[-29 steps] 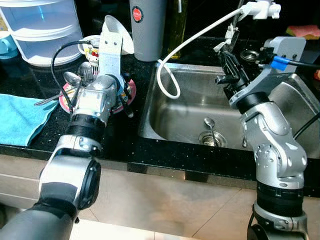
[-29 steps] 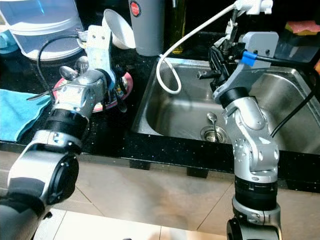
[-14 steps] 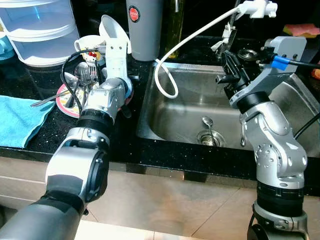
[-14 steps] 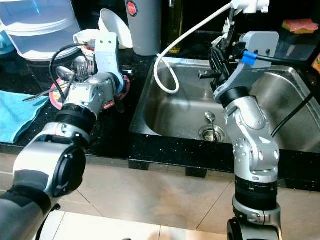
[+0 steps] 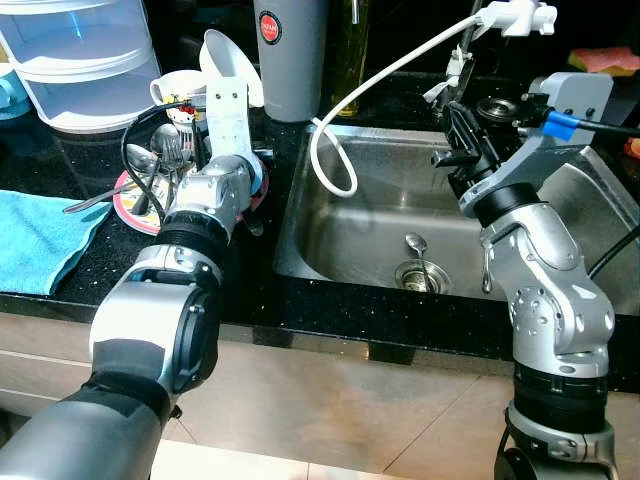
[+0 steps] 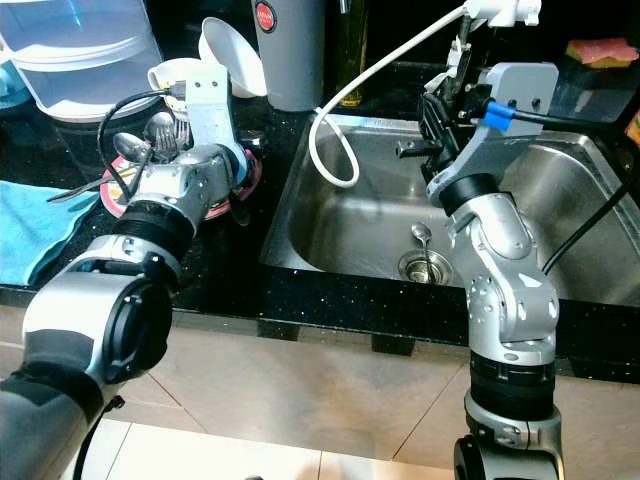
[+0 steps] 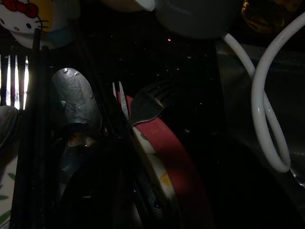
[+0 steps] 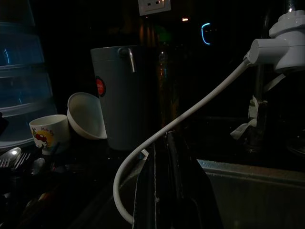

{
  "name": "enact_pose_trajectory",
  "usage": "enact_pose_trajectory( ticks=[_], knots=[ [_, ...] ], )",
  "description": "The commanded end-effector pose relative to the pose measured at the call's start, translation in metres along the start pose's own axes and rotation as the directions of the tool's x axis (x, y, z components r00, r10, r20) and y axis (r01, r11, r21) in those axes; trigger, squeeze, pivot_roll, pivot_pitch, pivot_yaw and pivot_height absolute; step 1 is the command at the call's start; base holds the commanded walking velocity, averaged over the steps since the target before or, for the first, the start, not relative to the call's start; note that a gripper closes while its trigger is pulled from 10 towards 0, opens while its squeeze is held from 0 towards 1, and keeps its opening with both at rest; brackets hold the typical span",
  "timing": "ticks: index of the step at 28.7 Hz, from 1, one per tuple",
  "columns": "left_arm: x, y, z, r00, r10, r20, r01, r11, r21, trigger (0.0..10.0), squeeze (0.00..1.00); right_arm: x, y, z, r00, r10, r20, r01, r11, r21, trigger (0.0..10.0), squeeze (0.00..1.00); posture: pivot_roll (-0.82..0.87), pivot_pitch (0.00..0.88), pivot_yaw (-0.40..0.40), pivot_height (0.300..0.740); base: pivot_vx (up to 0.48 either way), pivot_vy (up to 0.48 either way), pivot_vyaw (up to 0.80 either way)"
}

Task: Kitchen organization

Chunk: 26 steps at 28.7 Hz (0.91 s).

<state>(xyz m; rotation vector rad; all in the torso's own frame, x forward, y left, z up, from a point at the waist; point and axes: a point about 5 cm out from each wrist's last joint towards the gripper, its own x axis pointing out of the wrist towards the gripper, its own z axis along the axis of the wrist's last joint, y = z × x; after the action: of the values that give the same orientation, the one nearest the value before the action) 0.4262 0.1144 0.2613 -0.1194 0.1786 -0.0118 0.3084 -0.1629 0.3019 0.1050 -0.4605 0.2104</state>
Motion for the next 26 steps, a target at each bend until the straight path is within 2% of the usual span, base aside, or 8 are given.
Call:
enact_pose_trajectory(
  ticks=[1, 2, 3, 16, 19, 20, 21, 26],
  knots=[
    [0.001, 0.006, -0.006, 0.999, 0.020, -0.031, -0.020, 1.000, -0.010, 3.9, 0.00, 0.000, 0.000, 0.002, 1.000, -0.002, 0.011, 0.002, 1.000, -0.003, 10.0, 0.00, 0.02, 0.092, 0.041, 0.740, 0.000, 0.000, 0.00],
    [0.001, 0.006, -0.006, 0.999, 0.020, -0.031, -0.020, 1.000, -0.010, 3.9, 0.00, 0.000, 0.000, 0.002, 1.000, -0.002, 0.011, 0.002, 1.000, -0.003, 10.0, 0.00, 0.02, 0.092, 0.041, 0.740, 0.000, 0.000, 0.00],
    [0.001, 0.006, -0.006, 0.999, 0.018, -0.033, -0.019, 1.000, -0.008, 0.0, 0.00, 0.000, 0.000, 0.002, 1.000, -0.002, 0.011, 0.002, 1.000, -0.004, 10.0, 0.00, 0.02, 0.088, 0.041, 0.740, 0.000, 0.000, 0.00],
    [0.002, 0.016, -0.008, 0.996, 0.084, -0.041, -0.085, 0.996, -0.024, 0.0, 0.00, 0.000, 0.001, 0.003, 1.000, 0.004, 0.016, -0.004, 1.000, -0.002, 10.0, 0.00, 0.02, 0.068, 0.041, 0.740, 0.000, 0.000, 0.00],
    [0.001, 0.018, -0.003, 0.995, 0.102, -0.010, -0.102, 0.995, -0.006, 0.0, 0.00, 0.000, 0.001, 0.004, 1.000, 0.005, 0.018, -0.005, 1.000, -0.002, 10.0, 0.00, 0.02, 0.065, 0.041, 0.740, 0.000, 0.000, 0.00],
    [0.001, 0.019, 0.001, 0.993, 0.116, 0.017, -0.117, 0.993, 0.016, 4.2, 0.00, 0.000, 0.001, 0.004, 1.000, 0.005, 0.018, -0.005, 1.000, -0.002, 10.0, 0.00, 0.02, 0.065, 0.041, 0.740, 0.000, 0.000, 0.00],
    [0.000, 0.020, 0.005, 0.990, 0.131, 0.043, -0.132, 0.991, 0.031, 10.0, 0.00, 0.000, 0.001, 0.004, 1.000, 0.005, 0.017, -0.005, 1.000, -0.003, 10.0, 0.00, 0.02, 0.065, 0.041, 0.740, 0.000, 0.000, 0.00],
    [-0.003, 0.020, 0.025, 0.974, 0.166, 0.153, -0.175, 0.984, 0.046, 10.0, 0.00, 0.000, 0.000, 0.004, 1.000, 0.006, 0.017, -0.006, 1.000, -0.003, 10.0, 0.00, 0.02, 0.064, 0.038, 0.740, 0.000, 0.000, 0.00]
  ],
)
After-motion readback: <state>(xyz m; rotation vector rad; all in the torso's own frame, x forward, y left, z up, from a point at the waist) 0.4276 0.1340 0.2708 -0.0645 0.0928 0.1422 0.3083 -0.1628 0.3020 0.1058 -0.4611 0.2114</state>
